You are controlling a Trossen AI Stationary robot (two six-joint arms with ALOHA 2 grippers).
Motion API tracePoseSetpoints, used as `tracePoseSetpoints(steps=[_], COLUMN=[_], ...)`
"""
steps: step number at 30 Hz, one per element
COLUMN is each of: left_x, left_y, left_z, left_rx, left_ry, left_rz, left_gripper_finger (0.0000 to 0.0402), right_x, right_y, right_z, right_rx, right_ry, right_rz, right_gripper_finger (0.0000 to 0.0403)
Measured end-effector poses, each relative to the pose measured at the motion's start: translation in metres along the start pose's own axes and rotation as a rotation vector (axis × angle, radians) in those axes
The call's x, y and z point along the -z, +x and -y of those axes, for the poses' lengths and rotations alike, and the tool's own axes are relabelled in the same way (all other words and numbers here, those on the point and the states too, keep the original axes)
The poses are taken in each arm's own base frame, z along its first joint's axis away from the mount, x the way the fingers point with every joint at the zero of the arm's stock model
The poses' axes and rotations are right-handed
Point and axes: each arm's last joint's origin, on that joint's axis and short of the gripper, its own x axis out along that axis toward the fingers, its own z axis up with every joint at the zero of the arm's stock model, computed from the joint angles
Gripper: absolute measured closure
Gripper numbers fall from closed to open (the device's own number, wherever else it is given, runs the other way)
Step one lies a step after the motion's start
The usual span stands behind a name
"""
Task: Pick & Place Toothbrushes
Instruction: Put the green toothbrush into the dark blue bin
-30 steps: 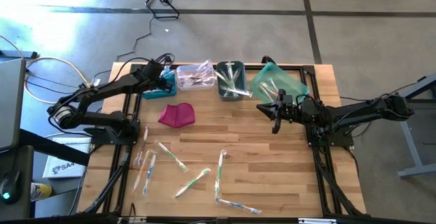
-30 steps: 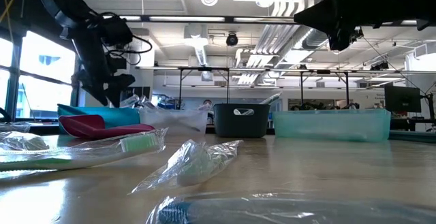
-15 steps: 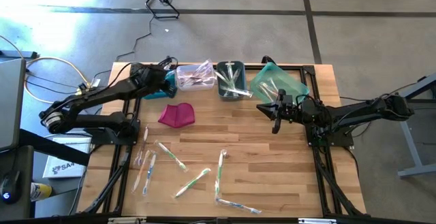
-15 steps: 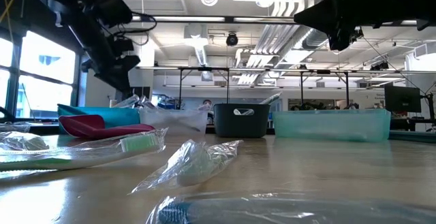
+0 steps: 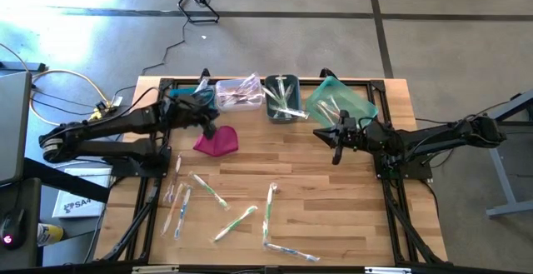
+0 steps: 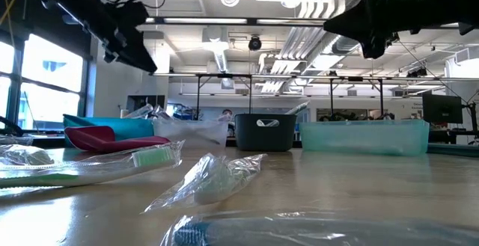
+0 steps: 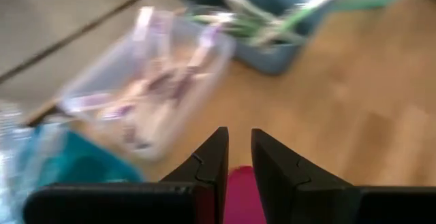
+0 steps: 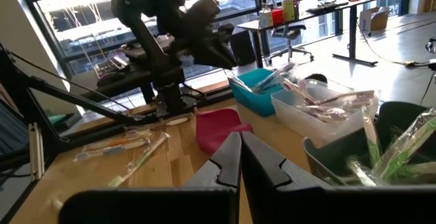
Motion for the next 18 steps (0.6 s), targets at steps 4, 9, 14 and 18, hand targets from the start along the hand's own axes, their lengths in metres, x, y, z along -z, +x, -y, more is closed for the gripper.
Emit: tracePoseSetpoints(steps=[4, 9, 14, 18], left_x=[0.001, 0.001, -0.006, -0.011], left_y=[-0.003, -0.006, -0.009, -0.013], left_z=[0.014, 0.031, 0.046, 0.053], left_rx=[0.119, 0.215, 0.305, 0.356], left_ry=[-0.030, -0.030, -0.020, -0.010], left_rz=[-0.002, 0.021, 0.108, 0.173], left_gripper_finger=[0.0343, 0.0343, 0.0343, 0.0343], right_x=[0.002, 0.003, 0.004, 0.004], right_y=[0.000, 0.000, 0.000, 0.000], right_z=[0.001, 0.001, 0.001, 0.001], right_rx=[0.005, 0.009, 0.004, 0.002], right_ry=[-0.006, -0.013, -0.058, -0.062], right_rz=[-0.022, -0.034, -0.037, -0.038], right_gripper_finger=[0.0399, 0.0399, 0.0399, 0.0399])
